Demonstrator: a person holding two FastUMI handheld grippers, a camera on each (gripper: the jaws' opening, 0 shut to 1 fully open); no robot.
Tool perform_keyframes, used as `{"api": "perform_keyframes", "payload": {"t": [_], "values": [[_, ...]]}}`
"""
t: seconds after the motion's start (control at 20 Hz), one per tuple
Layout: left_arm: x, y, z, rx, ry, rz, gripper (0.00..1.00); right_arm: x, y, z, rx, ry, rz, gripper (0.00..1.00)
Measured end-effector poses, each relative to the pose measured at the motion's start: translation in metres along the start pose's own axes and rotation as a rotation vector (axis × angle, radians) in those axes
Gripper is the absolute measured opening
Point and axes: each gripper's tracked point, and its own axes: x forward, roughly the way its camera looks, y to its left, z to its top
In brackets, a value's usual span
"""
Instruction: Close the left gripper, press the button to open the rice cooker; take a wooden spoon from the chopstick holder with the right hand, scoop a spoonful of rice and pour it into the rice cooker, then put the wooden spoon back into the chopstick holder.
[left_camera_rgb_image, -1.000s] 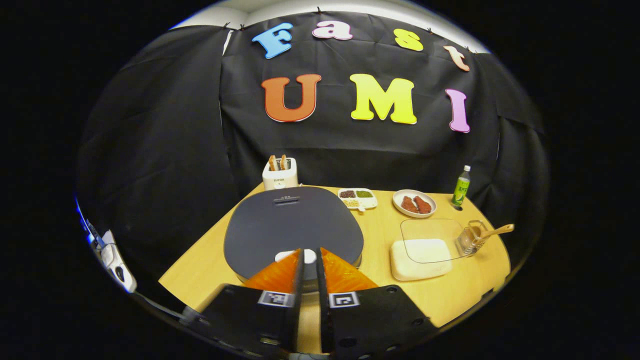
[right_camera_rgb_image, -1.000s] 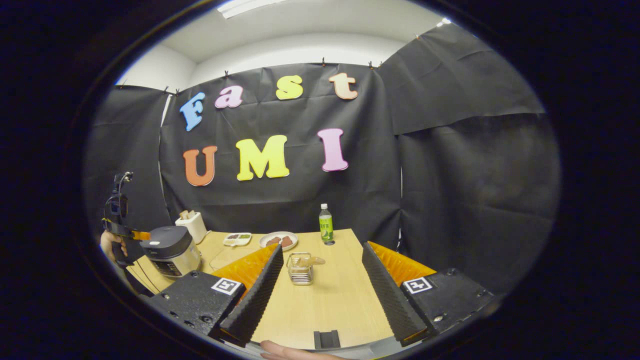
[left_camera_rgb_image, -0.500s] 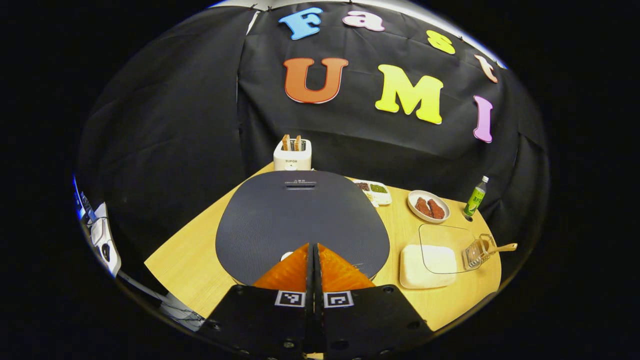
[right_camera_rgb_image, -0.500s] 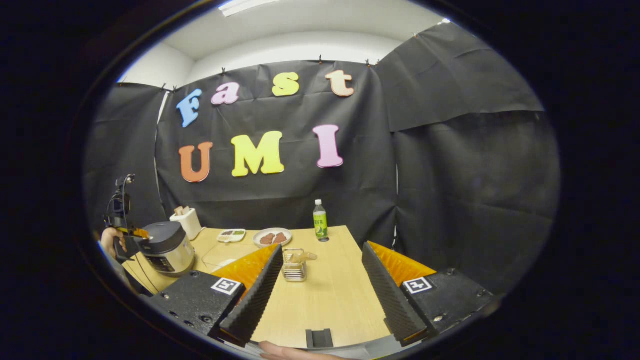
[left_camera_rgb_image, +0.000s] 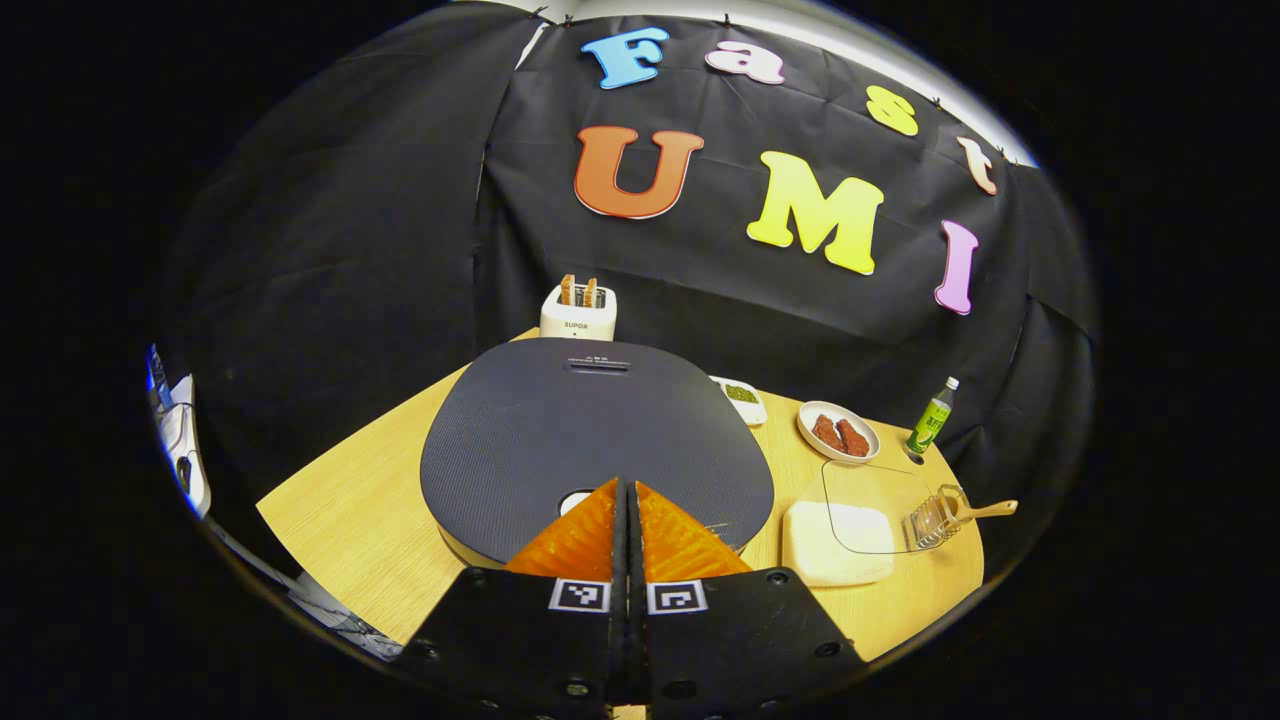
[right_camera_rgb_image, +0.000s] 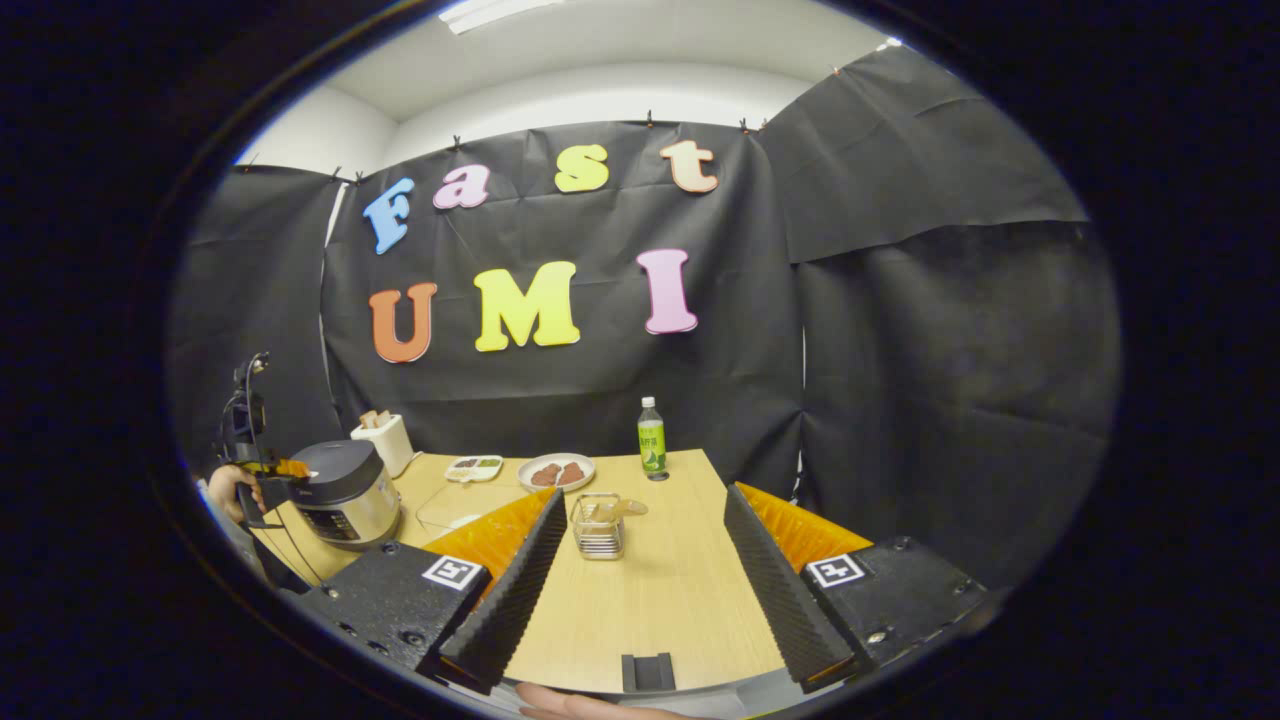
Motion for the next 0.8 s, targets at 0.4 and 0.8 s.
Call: {"api": "perform_keyframes", "payload": {"t": [0.4, 0.8], "values": [[-0.067, -0.017, 0.061, 0.192, -0.205, 0.014, 0.75, 0.002, -0.006, -0.023, -0.053, 0.001, -0.037, 1.00], [-0.150, -0.044, 0.077, 0.192, -0.342, -0.025, 0.96, 0.021, 0.017, -0.046, -0.075, -0.001, 0.015, 1.00]]}}
